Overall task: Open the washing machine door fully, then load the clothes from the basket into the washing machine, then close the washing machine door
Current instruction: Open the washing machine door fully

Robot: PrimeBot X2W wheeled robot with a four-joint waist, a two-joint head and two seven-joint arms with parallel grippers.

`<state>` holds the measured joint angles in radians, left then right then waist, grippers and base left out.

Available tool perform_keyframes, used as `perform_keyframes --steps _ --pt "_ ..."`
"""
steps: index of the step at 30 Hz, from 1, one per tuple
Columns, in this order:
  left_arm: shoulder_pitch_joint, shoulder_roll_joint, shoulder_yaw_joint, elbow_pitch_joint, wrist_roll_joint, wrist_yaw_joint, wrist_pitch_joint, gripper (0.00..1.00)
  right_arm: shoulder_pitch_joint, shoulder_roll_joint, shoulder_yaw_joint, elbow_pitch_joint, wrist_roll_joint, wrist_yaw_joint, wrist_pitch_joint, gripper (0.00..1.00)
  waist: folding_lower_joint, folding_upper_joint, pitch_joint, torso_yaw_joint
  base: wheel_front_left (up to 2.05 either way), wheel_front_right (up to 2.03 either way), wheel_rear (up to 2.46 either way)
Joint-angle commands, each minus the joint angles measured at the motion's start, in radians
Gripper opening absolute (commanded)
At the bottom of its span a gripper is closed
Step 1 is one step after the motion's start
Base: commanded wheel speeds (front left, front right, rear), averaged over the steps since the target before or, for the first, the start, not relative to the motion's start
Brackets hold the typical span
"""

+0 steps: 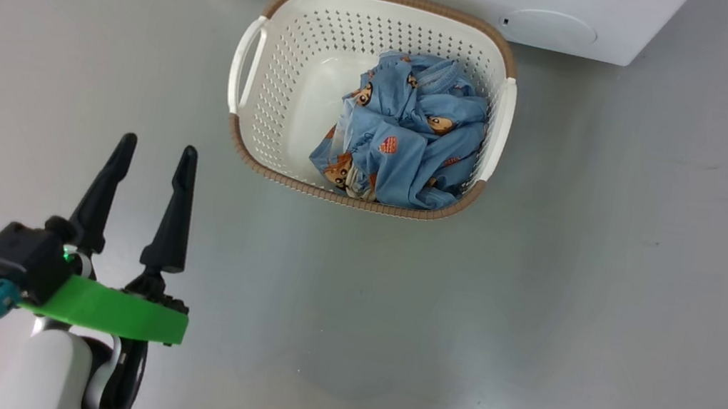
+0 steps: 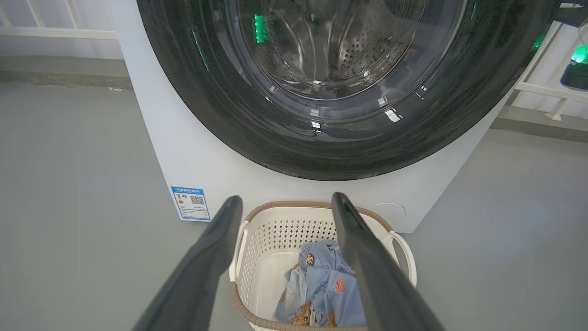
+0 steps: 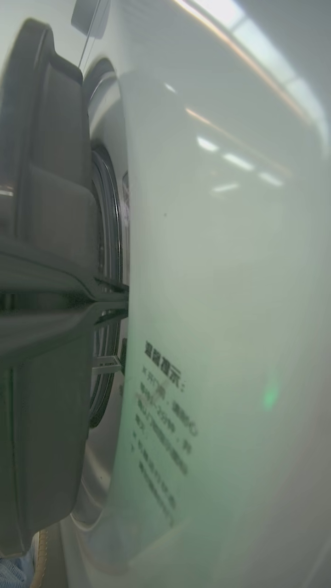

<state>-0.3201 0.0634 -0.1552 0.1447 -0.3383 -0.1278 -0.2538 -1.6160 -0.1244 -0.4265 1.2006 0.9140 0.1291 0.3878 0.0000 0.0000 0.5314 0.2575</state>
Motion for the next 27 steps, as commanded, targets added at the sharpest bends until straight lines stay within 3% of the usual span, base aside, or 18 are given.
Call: perform_keyframes --steps 1,10,27 --pt "-0.012 0.022 0.029 -0.021 -0.004 -0.003 -0.008 1.00 -0.051 0.030 0.002 -0.012 -0.017 0.002 0.004 0.00 0.0000 0.0000 0.005 0.008 0.00 0.00 0.00" --pt "-0.016 0.022 0.038 -0.015 -0.005 -0.003 -0.008 1.00 -0.021 0.046 0.027 -0.021 -0.018 0.002 0.136 0.00 0.0000 0.0000 -0.001 0.013 0.00 0.00 0.00" --pt "0.011 0.028 0.048 -0.012 0.004 -0.003 -0.008 1.00 0.201 0.072 0.113 -0.237 0.039 0.002 0.438 0.00 0.0000 0.0000 -0.082 -0.003 0.00 0.00 0.00"
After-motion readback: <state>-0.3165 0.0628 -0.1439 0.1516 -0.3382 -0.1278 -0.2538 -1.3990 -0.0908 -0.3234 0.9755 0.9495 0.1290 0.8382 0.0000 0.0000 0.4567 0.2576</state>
